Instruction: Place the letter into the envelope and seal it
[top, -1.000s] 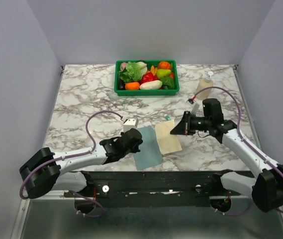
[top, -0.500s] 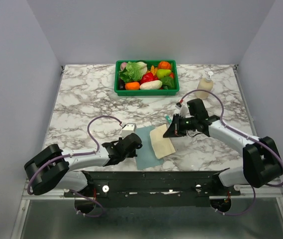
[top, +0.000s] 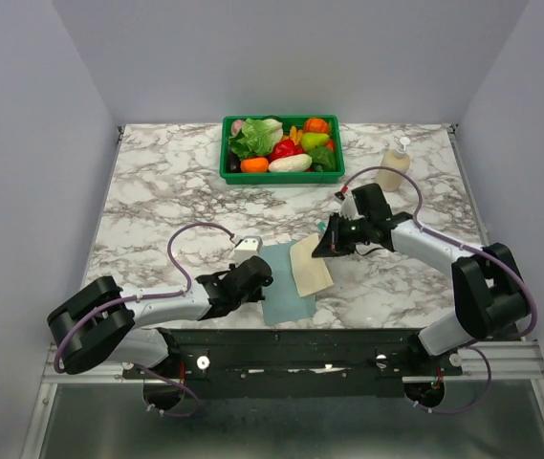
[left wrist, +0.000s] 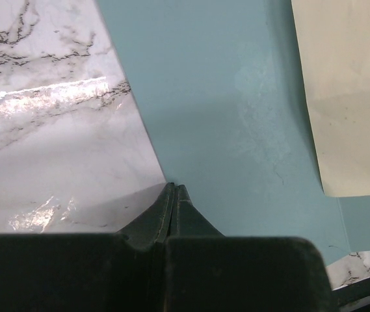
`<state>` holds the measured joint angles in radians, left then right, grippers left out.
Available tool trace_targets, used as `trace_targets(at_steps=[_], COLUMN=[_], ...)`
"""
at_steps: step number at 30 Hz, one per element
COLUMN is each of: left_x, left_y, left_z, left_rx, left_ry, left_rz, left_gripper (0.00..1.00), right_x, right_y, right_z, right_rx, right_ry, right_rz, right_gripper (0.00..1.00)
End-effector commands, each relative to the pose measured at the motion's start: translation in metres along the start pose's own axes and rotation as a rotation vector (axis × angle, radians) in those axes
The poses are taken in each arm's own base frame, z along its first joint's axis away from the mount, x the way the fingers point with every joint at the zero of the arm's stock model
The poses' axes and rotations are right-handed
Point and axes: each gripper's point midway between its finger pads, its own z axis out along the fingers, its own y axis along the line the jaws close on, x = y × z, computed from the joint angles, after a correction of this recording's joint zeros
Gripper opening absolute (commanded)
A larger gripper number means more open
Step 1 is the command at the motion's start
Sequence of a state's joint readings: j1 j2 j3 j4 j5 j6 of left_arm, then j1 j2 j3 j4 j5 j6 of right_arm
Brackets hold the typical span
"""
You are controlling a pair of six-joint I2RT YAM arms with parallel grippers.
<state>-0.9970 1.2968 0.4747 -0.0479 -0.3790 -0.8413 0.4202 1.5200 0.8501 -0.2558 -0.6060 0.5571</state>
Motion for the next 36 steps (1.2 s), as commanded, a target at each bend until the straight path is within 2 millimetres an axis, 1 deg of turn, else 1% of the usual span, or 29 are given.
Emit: trace_targets(at_steps=[1,8,18,26,36], left_x=[0.020,0.020,0.021,0.019,0.019], left_y=[0.020,0.018,0.018,0.017,0.017], left_z=[0.001,0.002,0.003,0.004,0.003], left_rx=[-0.058,-0.054,-0.056,-0.058,-0.060], left_ry=[0.052,0.053,0.061,0.060,0.060], left_rz=[0.026,0.032,0.042,0.049,0.051], left_gripper=[0.00,0.00,0.00,0.00,0.00], right_x=[-0.007,0.002,0.017,0.024,0.029], right_y=[-0.007,-0.019,-0.028,-0.031,-0.043], right_z=[0.003,0.006,0.008,0.007,0.008], right_rx=[0.063,0.114,0.115,0.111,0.151], right_ry=[-0.010,0.032,0.083,0.114,0.139], right_rz=[-0.026,-0.026,-0.057,-0.107,-0.109], right_gripper=[0.00,0.01,0.01,0.01,0.01])
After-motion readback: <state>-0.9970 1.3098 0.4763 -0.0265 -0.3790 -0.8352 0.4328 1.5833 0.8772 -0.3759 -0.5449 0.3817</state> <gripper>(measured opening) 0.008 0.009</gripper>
